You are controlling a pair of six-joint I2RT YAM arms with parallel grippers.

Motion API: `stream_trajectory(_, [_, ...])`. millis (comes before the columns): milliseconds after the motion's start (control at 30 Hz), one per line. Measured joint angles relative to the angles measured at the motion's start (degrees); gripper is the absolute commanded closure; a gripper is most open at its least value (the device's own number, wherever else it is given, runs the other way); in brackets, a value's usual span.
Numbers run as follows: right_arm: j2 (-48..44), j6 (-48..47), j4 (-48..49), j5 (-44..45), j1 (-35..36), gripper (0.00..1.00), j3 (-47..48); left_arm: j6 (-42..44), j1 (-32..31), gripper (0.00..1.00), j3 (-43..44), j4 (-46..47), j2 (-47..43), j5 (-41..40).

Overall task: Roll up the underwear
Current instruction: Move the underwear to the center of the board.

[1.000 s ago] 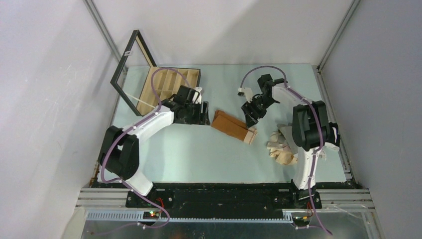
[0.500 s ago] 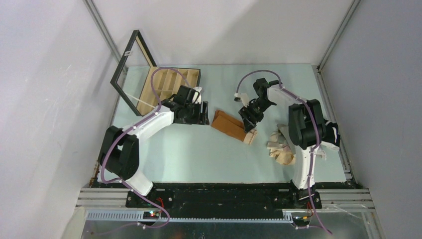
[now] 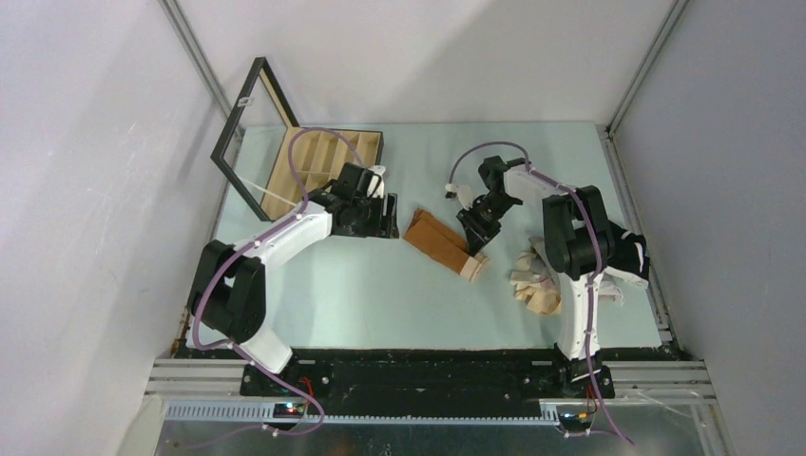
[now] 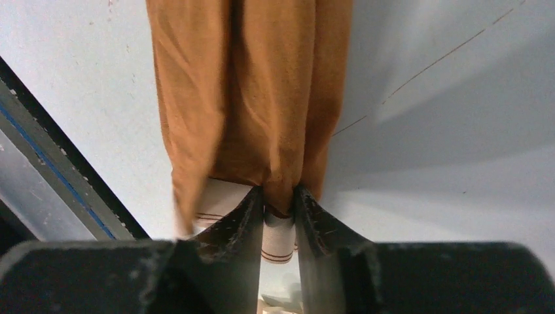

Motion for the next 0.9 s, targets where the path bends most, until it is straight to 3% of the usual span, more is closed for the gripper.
stream_trajectory(133, [0.4,3.5,0.8,-0.9,0.0,0.82,-1.0,0.4,-0.1,0.33,0.1,0.0,0.0,0.0])
stream_trajectory(300, [-0.9,14.5,4.7,-5.8,1.2,0.85,-7.3,4.6,-1.1,0.34,-0.3,1.1,-0.4,0.0])
stream_trajectory(433, [-2.1,24.3,8.4,-9.5,4.8,0.86,-12.8,13.4,-5.1,0.34,-8.4,9.4,-7.4,0.5])
stream_trajectory(533, [-2.6,30.6,11.7,-12.0,6.2,0.81,-16.0,26.0,-11.7,0.34,-17.4,16.3,-15.6,3.2])
stream_trajectory(633, [-4.0,35.9,15.4,-13.2,6.4,0.67,-19.0,38.0,-18.1,0.36,-25.1,21.9,-20.5,7.8])
stream_trajectory(767, [-8.1,40.9,20.2,-12.7,7.0,0.45,-22.7,50.8,-20.3,0.37,-32.9,27.3,-20.0,10.4])
stream_trajectory(900, [-13.4,43.3,23.4,-8.7,9.2,0.41,-25.9,60.8,-21.2,0.37,-40.3,33.1,-19.4,11.8])
